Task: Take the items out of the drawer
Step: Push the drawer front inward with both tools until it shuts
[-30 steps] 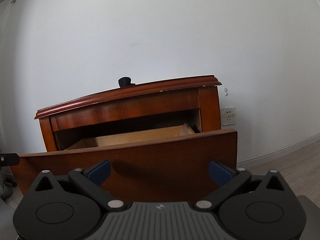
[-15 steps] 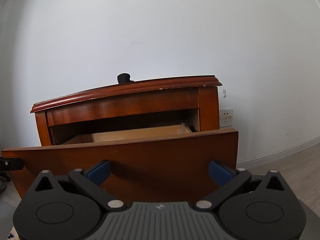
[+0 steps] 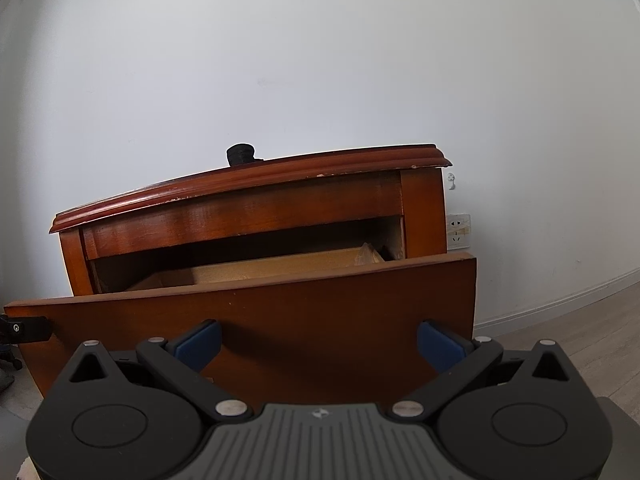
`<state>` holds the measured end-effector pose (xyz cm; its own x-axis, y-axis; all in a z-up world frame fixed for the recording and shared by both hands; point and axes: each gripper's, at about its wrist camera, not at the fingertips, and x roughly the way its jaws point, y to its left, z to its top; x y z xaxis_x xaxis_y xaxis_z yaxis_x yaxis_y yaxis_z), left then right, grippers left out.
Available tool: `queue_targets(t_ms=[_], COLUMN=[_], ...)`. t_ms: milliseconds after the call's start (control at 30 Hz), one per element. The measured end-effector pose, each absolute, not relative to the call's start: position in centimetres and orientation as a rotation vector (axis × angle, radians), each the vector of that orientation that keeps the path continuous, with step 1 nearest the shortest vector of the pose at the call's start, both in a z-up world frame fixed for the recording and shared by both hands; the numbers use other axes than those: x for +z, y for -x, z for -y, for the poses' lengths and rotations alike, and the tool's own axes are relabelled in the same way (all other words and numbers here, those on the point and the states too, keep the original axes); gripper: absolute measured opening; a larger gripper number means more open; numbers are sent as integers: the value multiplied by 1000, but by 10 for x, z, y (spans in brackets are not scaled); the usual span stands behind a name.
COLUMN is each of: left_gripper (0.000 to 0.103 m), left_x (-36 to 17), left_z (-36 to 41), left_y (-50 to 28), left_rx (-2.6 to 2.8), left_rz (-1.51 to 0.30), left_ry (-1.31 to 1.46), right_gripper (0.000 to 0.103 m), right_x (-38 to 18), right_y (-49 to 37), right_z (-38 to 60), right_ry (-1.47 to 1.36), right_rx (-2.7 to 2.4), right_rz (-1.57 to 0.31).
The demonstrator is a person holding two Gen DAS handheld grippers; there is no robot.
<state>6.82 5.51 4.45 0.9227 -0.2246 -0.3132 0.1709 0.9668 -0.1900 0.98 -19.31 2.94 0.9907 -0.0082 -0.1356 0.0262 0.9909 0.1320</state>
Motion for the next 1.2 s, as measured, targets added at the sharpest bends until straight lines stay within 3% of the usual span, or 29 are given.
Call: queue_targets(t_ms=[1200], left_gripper=[103], left_x=[42], left_z=[-27], left_y=[-166], left_rx=[-220], left_rz=[-339], left_ry=[173], right_gripper=[103], right_x=[37], right_y=[-111], right_z=[196], right_ry=[-160], right_rx=[-19], right_rz=[-144])
